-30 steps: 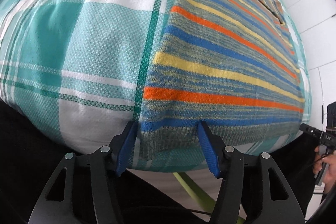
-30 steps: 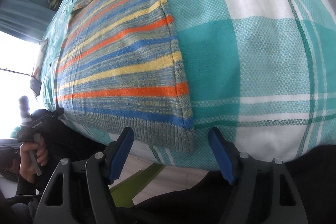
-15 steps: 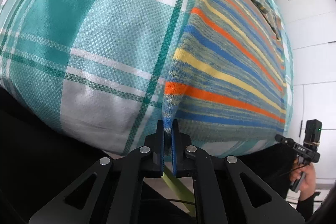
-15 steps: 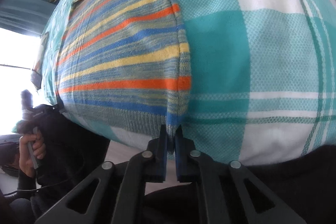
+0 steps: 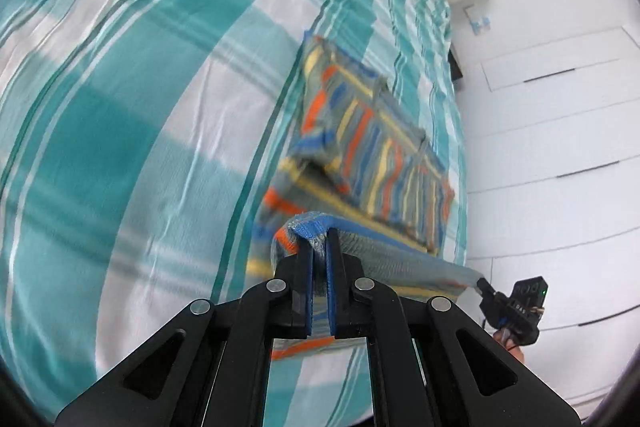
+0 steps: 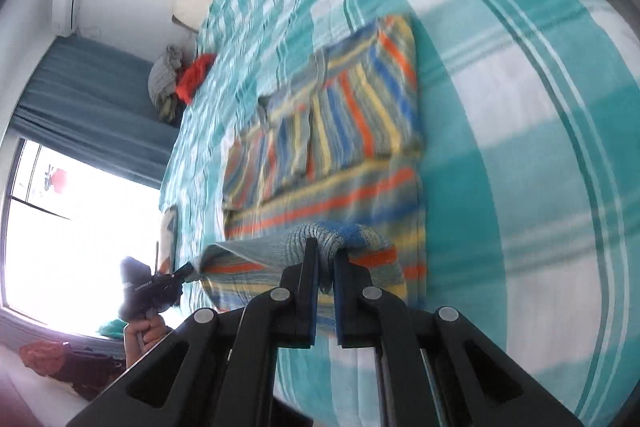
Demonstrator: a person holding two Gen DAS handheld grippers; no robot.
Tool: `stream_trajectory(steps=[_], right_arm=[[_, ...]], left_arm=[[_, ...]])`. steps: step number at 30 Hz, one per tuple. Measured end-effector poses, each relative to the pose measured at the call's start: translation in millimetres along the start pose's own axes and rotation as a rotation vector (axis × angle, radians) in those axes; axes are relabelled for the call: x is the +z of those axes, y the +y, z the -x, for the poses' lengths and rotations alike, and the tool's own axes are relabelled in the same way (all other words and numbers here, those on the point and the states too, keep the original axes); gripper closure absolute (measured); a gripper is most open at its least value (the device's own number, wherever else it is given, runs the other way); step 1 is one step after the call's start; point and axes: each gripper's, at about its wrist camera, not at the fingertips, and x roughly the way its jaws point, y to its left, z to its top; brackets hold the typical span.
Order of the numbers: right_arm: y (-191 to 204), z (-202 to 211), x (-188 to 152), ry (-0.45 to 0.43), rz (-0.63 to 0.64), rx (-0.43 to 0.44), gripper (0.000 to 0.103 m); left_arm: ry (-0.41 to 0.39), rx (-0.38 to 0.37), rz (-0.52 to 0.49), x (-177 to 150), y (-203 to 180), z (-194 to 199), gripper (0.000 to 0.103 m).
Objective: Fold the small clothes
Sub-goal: 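Lift the hem with both grippers and fold it over toward the collar, then release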
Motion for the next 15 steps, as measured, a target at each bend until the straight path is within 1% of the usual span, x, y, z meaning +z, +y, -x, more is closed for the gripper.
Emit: stream_trajectory(steps=[3, 5, 7, 10, 11, 12, 13, 14, 15], right_arm=[[-1, -25, 57, -0.043, -0.005, -0.026, 0.097], [-8, -40, 89, -0.065, -0.031, -0.038, 0.097], [-17, -54, 119, -0.070, -0.062, -0.026, 0.097], [-34, -76, 152, -0.087, -0.097, -0.034, 0.097], [-38, -86, 162, -0.099, -0.101, -0.042, 0.097], [-42, -95, 170, -0.118, -0.107, -0.030, 0.096], [-49, -104, 178, -0.142, -0.119, 0.000, 0.090], [-55, -111, 185, -0.180, -0.143, 0.004, 0.082], [-60, -116, 188, -0.226, -0.172, 0.008, 0.074]], left_arm=[[-0.018, -0.005, 0.019, 55, -13, -31, 0.100], [-0.014, 0.010, 0.016, 83, -23, -54, 0.100], [-0.006, 0.054, 0.005, 107, -30, -77, 0.100], [0.000, 0.103, -0.016, 132, -31, -107, 0.099], [-0.006, 0.111, -0.015, 141, -31, -116, 0.099], [-0.029, 0.112, -0.001, 150, -29, -122, 0.097], [-0.065, 0.122, 0.021, 157, -27, -124, 0.094], [-0.100, 0.123, 0.047, 164, -24, -123, 0.089], [-0.130, 0.120, 0.067, 168, -22, -119, 0.074]])
